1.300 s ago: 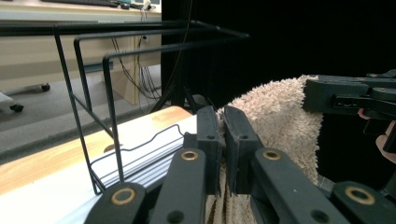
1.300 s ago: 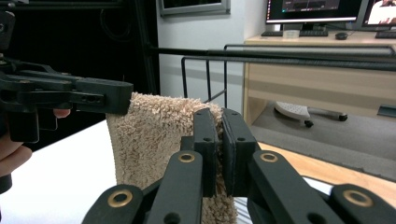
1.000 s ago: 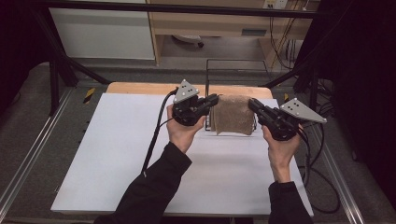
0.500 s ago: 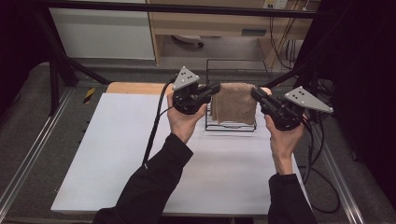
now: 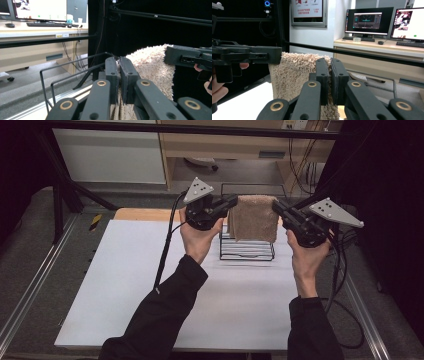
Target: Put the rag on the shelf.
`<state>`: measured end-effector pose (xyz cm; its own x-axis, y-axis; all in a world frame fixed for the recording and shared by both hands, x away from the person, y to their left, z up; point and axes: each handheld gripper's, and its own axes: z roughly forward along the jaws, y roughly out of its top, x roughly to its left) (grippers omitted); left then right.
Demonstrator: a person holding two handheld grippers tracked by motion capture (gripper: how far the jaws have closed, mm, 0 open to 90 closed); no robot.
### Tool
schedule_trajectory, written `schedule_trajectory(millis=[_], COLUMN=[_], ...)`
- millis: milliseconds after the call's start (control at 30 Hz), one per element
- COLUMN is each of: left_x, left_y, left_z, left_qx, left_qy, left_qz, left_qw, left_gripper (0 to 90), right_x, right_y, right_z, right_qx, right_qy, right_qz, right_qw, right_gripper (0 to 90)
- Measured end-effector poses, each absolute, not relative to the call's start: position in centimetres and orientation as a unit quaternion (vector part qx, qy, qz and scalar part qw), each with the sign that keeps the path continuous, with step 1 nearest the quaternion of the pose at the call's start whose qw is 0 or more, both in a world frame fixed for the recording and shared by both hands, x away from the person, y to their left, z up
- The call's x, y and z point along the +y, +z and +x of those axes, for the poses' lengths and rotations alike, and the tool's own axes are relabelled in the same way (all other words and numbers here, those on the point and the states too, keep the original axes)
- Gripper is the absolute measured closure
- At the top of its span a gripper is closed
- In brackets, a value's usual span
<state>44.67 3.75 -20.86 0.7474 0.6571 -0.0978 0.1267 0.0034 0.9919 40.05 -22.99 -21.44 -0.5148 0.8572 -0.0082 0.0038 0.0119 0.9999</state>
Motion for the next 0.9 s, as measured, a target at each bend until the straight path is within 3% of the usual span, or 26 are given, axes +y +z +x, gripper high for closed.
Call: schedule_trajectory(millis=[900], left_x=[2.9], left_y=[-17.2], left_z=[46.8], left_qx=[0.290], left_qy=[0.227], left_qz=[0.661], left_qw=[0.654], left_gripper=[85.4], right_x=[-23.4], right_y=[-17.7], right_z=[42.8], right_qx=[0.609], right_qy=[0.615], right_qz=[0.336], right_qw=[0.371], right_gripper=[86.0])
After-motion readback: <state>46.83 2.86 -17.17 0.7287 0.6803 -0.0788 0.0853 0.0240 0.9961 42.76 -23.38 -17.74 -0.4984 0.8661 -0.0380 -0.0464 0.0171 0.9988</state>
